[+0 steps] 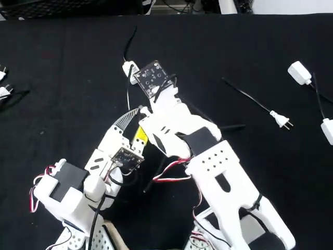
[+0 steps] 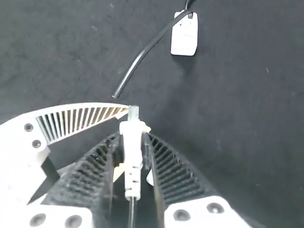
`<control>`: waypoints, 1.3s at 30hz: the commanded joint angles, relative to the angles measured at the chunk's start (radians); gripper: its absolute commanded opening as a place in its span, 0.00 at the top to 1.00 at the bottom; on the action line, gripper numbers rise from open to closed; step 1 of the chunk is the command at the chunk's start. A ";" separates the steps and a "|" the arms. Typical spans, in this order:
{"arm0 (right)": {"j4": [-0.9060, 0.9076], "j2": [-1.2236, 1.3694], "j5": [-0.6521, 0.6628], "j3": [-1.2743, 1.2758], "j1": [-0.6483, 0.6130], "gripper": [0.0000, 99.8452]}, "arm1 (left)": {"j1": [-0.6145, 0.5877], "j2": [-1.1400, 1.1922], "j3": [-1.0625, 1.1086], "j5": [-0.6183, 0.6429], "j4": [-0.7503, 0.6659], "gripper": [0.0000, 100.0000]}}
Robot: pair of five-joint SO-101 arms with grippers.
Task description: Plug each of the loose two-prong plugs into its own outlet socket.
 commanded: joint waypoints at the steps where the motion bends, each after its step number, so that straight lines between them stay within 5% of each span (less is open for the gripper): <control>1: 0.005 -0.035 0.038 -0.054 -0.014 0.99 | 0.025 -0.002 -0.033 0.003 0.000 0.89; 6: 0.011 -0.038 0.052 -0.054 -0.014 0.99 | 0.028 0.000 -0.053 0.025 0.008 0.89; 12: -0.035 -0.039 0.299 0.047 -0.018 0.99 | 0.054 -0.002 0.007 0.052 -0.084 0.89; 35: -0.054 -0.074 0.173 0.094 -0.046 0.99 | 0.042 -0.011 0.061 0.054 -0.184 0.93; 39: -0.071 -0.076 0.172 0.093 -0.046 0.99 | 0.044 -0.011 0.062 0.140 -0.184 0.92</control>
